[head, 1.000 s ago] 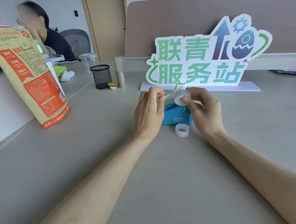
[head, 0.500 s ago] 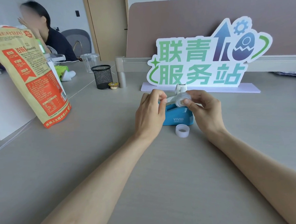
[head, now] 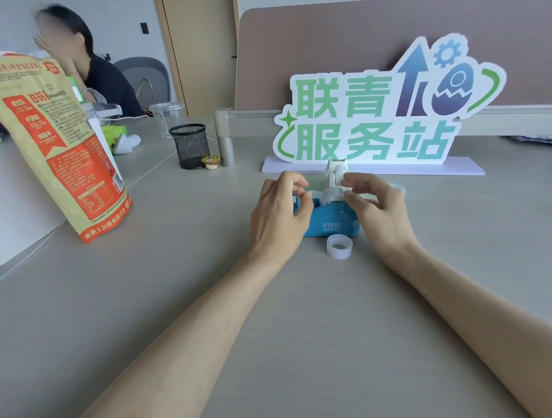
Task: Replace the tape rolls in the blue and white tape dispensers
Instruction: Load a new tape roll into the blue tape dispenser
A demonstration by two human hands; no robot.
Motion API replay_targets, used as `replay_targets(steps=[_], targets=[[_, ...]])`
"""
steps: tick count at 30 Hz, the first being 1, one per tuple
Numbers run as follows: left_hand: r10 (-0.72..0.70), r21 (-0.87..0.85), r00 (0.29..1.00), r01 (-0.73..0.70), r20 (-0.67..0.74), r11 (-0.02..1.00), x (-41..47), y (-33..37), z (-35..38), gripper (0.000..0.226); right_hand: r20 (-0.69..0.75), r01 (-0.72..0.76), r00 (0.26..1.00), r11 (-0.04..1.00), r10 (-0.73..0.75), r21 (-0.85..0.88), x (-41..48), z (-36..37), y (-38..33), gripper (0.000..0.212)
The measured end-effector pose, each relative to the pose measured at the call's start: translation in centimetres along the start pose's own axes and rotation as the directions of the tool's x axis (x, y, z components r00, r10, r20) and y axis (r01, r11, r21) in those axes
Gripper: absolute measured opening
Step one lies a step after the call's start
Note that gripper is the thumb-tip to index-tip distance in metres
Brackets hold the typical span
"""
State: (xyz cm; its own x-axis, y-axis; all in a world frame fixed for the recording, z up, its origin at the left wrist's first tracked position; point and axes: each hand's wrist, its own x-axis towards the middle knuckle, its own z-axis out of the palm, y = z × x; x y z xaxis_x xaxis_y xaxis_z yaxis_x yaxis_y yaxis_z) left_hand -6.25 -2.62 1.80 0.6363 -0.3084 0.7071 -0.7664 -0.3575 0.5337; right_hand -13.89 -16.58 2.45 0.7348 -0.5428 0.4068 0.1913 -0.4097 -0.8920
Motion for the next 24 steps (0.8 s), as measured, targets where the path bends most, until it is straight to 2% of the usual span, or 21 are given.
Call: replay_targets(steps=[5, 11, 24], targets=[[-0.012, 0.009, 1.000, 0.012, 0.002, 1.000, 0.05, -0.15, 0.10, 0.017, -0.042, 0.062, 0.997, 0.996, -0.065, -0.066, -0.11, 0.07, -0.03, 0.019], [-0.013, 0.003, 1.000, 0.013, -0.006, 1.000, 0.01, -0.09, -0.01, 0.019, 0.006, 0.173, 0.984, 0.960, -0.176, -0.219, -0.21, 0.40, 0.38, 0.019], [-0.066, 0.091, 0.995, 0.072, -0.070, 0.993, -0.09, -0.18, 0.12, 0.028, -0.018, 0.204, 0.976, 0.945, -0.216, -0.257, -0.16, 0.41, 0.60, 0.015]])
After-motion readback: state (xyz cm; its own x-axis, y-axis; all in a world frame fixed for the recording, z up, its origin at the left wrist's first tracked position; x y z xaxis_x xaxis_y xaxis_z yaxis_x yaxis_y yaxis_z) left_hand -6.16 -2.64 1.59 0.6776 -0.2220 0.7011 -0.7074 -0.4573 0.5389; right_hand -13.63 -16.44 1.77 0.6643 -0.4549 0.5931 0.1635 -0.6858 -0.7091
